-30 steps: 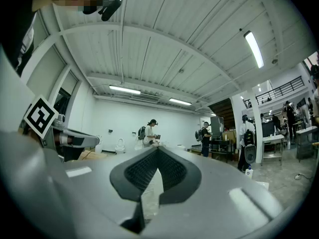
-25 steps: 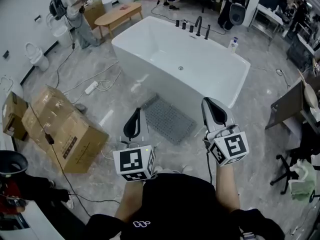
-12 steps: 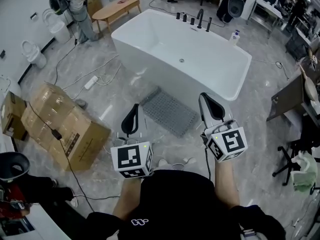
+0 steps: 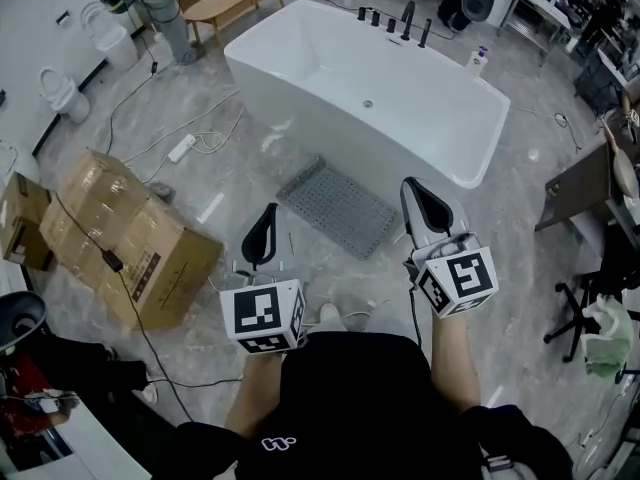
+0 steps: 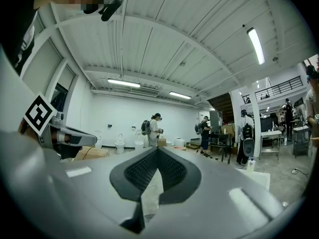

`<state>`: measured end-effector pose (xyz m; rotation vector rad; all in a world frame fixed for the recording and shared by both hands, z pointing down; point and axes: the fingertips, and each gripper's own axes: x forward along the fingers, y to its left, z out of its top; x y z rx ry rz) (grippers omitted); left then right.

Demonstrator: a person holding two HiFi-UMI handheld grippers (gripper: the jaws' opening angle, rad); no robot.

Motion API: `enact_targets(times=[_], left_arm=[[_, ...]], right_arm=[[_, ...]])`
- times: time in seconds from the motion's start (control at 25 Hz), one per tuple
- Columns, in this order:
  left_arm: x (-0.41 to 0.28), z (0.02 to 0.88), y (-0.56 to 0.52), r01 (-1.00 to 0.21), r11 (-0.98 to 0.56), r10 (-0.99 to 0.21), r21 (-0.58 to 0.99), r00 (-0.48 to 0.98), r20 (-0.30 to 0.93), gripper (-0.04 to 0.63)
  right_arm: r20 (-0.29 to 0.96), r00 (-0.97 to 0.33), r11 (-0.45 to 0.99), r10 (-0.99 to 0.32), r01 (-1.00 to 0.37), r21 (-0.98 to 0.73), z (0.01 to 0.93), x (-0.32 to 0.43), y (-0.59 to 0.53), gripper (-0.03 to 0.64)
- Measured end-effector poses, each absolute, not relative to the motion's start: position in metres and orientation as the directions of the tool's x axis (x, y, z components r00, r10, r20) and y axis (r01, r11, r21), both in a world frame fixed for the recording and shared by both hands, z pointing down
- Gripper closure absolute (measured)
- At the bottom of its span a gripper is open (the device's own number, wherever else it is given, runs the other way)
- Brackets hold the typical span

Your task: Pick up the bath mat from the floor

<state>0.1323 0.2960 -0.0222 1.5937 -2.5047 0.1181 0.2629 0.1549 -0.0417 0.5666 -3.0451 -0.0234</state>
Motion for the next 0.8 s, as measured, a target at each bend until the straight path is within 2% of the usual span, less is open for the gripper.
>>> enact_targets(times=[0.48,0.8], left_arm=[[0.115,-0.02,0.308,-0.902,0.431,-0.89,0.037,-0.418,0.182,0.594],[0.087,-0.018,0.317,-0.867,0.496,-0.858,0.045,-0.481,0.183,0.595]], right_arm=[[0.058,-0.926,0.928,-0.372,-0.37,0.041,-0.04,0.254,0.162,0.612],[0.046,-0.937,0.938,-0.346,-0.344,0.048,-0.048,0.237,0.159,0.612]])
